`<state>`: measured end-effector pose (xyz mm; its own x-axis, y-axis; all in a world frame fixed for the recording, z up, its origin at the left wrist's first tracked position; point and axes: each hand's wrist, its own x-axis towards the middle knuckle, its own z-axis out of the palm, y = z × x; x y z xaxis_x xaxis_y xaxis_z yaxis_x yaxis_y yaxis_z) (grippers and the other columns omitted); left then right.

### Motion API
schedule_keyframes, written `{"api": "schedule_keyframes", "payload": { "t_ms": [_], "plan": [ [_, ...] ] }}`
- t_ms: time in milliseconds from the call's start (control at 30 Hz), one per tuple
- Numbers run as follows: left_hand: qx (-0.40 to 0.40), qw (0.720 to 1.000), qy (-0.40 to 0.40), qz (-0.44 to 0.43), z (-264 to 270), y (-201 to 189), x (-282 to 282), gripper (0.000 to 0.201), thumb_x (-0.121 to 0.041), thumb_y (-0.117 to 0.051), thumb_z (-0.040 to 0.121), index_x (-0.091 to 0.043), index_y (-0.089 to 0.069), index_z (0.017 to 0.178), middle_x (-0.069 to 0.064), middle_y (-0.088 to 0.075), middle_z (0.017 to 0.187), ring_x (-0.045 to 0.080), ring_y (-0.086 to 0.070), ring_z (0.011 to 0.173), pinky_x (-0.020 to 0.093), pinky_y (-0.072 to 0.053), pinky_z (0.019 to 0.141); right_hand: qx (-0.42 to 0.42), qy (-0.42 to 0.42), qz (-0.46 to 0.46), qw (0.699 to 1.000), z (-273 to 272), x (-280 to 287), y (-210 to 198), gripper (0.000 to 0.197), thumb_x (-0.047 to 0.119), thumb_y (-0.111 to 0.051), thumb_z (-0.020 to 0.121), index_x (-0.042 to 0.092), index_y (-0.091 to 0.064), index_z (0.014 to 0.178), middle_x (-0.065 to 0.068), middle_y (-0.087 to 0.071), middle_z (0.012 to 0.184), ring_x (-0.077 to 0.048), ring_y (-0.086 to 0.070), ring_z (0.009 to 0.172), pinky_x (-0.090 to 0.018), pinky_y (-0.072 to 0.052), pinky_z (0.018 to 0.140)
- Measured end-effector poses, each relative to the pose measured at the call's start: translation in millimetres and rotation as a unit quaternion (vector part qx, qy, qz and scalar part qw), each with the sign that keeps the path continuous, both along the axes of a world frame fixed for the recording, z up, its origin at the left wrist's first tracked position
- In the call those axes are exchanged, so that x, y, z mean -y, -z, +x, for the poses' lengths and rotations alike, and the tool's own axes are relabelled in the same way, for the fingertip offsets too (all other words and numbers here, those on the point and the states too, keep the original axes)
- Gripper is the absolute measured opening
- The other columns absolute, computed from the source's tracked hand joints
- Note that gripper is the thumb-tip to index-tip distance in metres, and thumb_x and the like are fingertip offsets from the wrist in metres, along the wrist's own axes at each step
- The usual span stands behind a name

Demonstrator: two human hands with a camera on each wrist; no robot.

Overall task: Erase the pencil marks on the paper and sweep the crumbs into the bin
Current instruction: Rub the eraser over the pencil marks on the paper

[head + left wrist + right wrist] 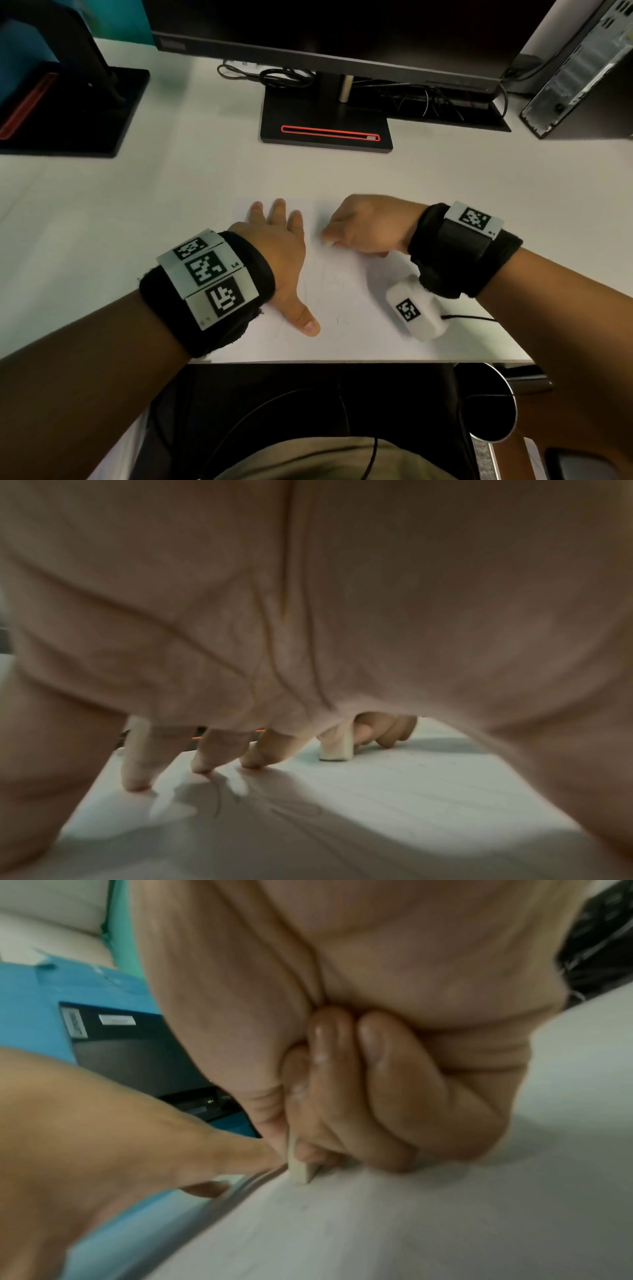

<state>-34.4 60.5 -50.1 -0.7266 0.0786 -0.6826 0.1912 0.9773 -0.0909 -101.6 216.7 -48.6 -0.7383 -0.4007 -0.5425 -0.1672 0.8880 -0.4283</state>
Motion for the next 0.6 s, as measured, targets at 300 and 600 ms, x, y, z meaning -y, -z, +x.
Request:
{"api": "schedule_keyframes", "payload": {
  "t_ms": [300, 600],
  "plan": [
    [-0.009, 1.000, 0.009, -0.019, 1, -5, 0, 0.162, -0.093, -0.064, 0.045, -0.011, 0.027, 0.151, 0.012, 0.029, 0.159, 0.039, 0.013, 0.149, 0.056, -0.025, 0.114, 0.004, 0.013, -0.012, 1.000, -2, 2, 2, 0.036, 0.034, -0.058, 0.097, 0.014, -0.052, 0.067, -0.005, -0.044, 0.058, -0.022, -0.039, 0.049, -0.027, -0.039, 0.049],
    [-0.026, 0.999, 0.035, 0.032, 0, -2, 24, 0.151, -0.095, -0.059, 0.048, -0.024, 0.021, 0.154, 0.003, 0.028, 0.161, 0.030, 0.015, 0.149, 0.054, -0.026, 0.116, -0.019, 0.047, -0.015, 0.999, -14, -4, 1, 0.029, 0.029, -0.055, 0.095, 0.011, -0.052, 0.072, -0.010, -0.045, 0.064, -0.024, -0.041, 0.056, -0.028, -0.039, 0.051]
  ]
}}
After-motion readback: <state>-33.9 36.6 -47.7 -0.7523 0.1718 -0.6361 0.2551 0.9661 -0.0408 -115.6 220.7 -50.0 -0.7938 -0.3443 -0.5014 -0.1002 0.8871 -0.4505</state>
